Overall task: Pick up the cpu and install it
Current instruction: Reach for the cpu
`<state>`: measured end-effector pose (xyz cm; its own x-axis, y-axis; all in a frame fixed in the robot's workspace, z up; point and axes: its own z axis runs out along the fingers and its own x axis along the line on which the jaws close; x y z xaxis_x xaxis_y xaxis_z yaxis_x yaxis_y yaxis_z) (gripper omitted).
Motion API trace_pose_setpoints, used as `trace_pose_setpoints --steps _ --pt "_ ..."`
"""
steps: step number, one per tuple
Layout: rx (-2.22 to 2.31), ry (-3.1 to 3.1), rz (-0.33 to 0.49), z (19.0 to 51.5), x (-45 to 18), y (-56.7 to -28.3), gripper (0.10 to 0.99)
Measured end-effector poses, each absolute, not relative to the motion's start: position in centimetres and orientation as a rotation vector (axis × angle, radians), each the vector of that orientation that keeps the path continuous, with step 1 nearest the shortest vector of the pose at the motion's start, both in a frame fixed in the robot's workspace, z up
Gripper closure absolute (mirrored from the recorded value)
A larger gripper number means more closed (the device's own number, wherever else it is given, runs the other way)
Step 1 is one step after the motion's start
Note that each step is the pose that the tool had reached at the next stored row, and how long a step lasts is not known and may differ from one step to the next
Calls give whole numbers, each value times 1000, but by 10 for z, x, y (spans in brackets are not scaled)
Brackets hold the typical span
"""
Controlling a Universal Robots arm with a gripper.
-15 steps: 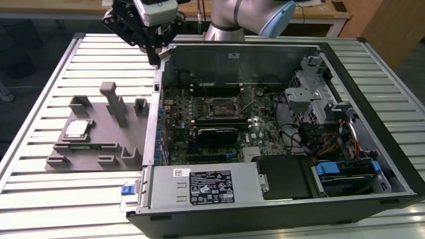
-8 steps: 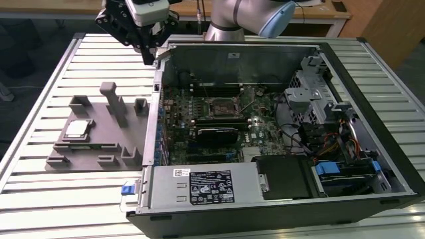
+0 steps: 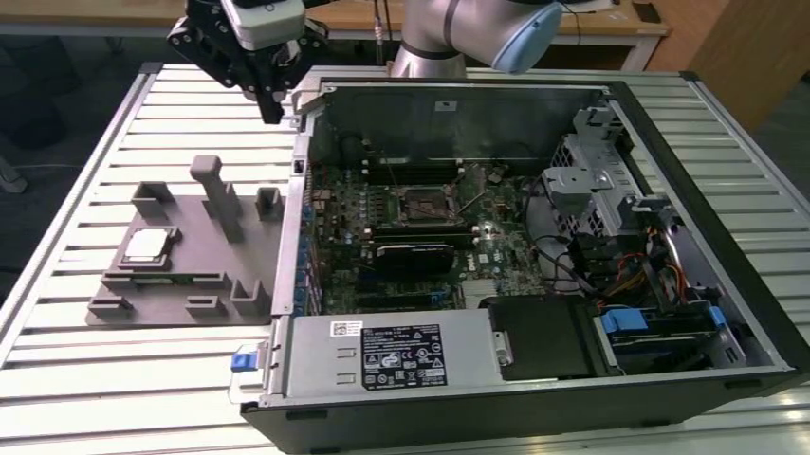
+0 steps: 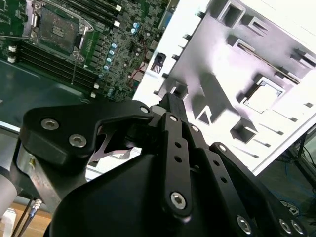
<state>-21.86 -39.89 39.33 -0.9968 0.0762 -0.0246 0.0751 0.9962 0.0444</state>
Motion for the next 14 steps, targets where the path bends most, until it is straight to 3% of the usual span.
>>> trace_pose_setpoints --steps 14 --pt "118 3112 68 393 -238 -399 980"
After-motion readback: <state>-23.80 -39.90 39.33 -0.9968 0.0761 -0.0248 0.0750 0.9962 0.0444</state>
